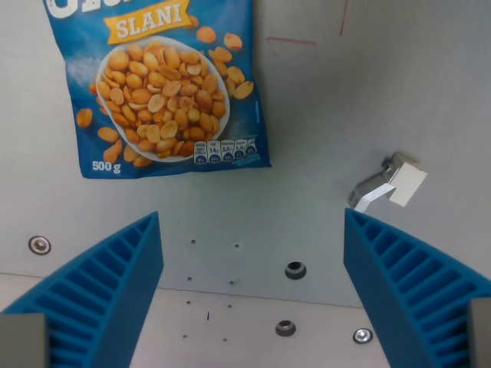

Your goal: Rotate around base negative x

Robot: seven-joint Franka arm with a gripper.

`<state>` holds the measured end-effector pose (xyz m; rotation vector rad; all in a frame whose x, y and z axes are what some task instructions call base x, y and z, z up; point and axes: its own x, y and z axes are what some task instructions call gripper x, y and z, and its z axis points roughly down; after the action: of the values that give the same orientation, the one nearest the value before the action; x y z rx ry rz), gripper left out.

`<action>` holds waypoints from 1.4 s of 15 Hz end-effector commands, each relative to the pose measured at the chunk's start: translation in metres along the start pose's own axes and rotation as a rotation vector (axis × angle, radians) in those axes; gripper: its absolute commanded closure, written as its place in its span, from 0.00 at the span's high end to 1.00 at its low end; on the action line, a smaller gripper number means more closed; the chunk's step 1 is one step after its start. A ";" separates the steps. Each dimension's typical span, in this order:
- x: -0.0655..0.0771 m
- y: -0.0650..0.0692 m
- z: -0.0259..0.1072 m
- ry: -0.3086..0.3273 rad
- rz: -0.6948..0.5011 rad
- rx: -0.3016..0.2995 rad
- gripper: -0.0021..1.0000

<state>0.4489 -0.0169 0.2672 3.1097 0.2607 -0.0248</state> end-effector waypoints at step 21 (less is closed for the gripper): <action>0.000 -0.002 -0.002 -0.065 0.011 -0.394 1.00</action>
<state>0.4499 -0.0181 0.2666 2.9182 0.2669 -0.0376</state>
